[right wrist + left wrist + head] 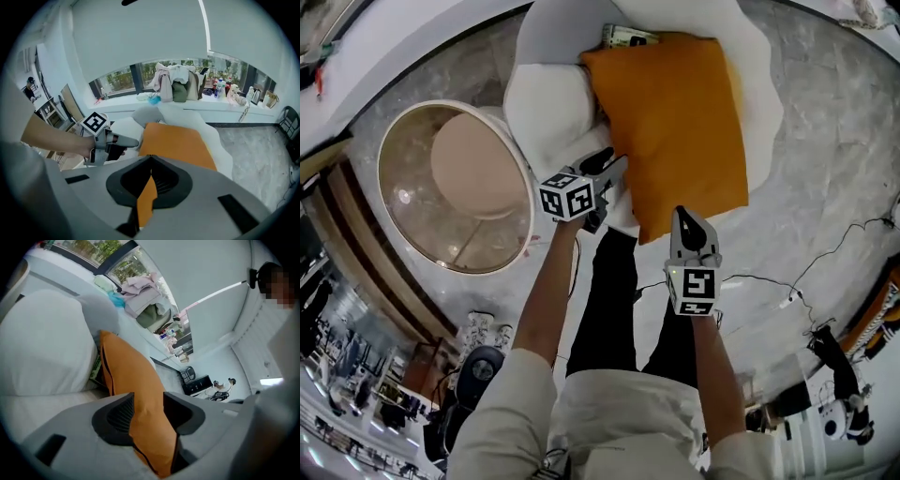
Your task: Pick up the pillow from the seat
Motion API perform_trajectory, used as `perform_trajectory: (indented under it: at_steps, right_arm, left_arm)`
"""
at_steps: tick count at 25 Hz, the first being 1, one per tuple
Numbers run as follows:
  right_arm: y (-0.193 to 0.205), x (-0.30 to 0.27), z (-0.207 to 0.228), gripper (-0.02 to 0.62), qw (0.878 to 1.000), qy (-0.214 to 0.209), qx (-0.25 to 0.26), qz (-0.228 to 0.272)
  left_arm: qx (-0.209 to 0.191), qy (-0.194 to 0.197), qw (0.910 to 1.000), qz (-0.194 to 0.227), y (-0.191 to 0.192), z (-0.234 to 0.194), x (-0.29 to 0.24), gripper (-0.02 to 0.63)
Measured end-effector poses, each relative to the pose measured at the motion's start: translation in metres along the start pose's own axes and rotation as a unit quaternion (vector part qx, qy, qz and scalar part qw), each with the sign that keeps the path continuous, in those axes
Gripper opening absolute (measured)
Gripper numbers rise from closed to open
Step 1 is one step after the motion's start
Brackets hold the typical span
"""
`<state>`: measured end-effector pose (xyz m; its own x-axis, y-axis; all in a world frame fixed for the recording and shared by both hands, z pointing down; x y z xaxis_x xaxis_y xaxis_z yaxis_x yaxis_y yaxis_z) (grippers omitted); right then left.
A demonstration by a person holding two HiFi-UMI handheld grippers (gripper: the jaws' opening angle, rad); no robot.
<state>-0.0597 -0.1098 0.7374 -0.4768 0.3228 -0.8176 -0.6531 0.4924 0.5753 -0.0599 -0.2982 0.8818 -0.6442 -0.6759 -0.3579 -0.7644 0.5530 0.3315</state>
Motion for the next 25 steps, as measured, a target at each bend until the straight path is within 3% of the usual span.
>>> perform_trajectory:
  at_steps: [5,8,10,13,16,21,25]
  right_arm:
    - [0.029,-0.005,-0.001,0.008,0.999,0.002,-0.027,-0.021]
    - [0.033,-0.007,-0.001,0.006,0.999,0.002,-0.031,-0.023]
    - [0.033,-0.01,0.004,0.006,0.999,0.003,-0.032,-0.019]
    - [0.034,-0.015,0.013,0.008,0.999,0.009,-0.04,-0.018]
    - [0.034,-0.022,0.021,0.008,0.999,0.012,-0.05,-0.018]
    - [0.044,-0.033,0.025,0.008,0.998,0.012,-0.053,-0.027]
    - [0.045,-0.034,0.022,0.008,0.997,0.019,-0.072,-0.032]
  left_arm:
    - [0.023,-0.03,0.9993,-0.006,0.005,-0.036,-0.022,0.273]
    - [0.043,-0.045,0.998,0.009,0.004,-0.054,-0.026,0.29]
    - [0.056,-0.05,0.9971,0.017,0.004,-0.064,-0.033,0.339]
    - [0.08,-0.023,0.9964,0.013,0.005,-0.069,-0.049,0.458]
    - [0.099,0.019,0.9949,-0.013,0.008,-0.07,-0.069,0.512]
    - [0.116,0.057,0.9903,-0.051,0.021,-0.077,-0.107,0.567]
    - [0.116,0.056,0.9899,-0.06,0.025,-0.084,-0.122,0.571]
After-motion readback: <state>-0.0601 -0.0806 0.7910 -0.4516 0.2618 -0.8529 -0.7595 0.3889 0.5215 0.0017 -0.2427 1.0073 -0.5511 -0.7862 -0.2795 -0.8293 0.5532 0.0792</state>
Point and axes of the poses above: the fingertips, and each gripper's own axes: x backward along the fingers, z to its right, y out of its underside, the point moved 6 cm from there along x, backward along the fingers, and after that the axes turned 11 degrees about y, right-handed, at the moved point
